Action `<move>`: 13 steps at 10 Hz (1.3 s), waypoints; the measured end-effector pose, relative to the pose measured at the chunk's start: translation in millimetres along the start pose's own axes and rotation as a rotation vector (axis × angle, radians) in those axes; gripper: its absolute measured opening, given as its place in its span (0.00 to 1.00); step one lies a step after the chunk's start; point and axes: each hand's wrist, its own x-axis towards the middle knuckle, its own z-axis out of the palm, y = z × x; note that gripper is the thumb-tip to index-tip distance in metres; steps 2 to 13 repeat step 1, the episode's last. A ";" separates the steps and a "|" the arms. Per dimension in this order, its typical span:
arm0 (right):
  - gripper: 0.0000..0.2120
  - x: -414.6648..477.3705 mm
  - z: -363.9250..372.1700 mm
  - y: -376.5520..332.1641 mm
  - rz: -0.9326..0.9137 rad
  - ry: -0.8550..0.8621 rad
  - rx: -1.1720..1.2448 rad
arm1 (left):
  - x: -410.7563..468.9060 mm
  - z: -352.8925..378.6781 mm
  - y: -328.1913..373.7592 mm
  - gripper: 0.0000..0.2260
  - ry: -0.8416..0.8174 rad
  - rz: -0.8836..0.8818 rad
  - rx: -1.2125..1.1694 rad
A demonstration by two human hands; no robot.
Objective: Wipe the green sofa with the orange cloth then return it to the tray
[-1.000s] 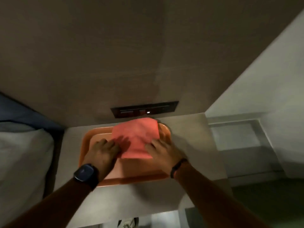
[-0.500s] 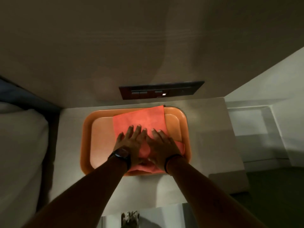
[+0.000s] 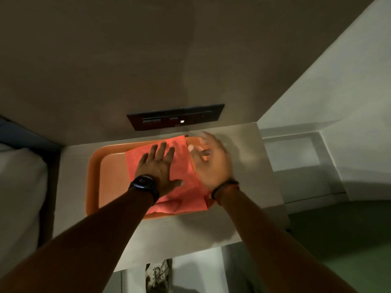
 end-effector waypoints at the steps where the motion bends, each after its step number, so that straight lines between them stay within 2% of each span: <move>1: 0.12 -30.9 -82.9 -48.9 -0.150 0.371 0.294 | -2.4 -38.2 24.2 0.45 0.114 0.057 -0.012; 13: 0.12 -30.9 -82.9 -48.9 -0.150 0.371 0.294 | -2.4 -38.2 24.2 0.45 0.114 0.057 -0.012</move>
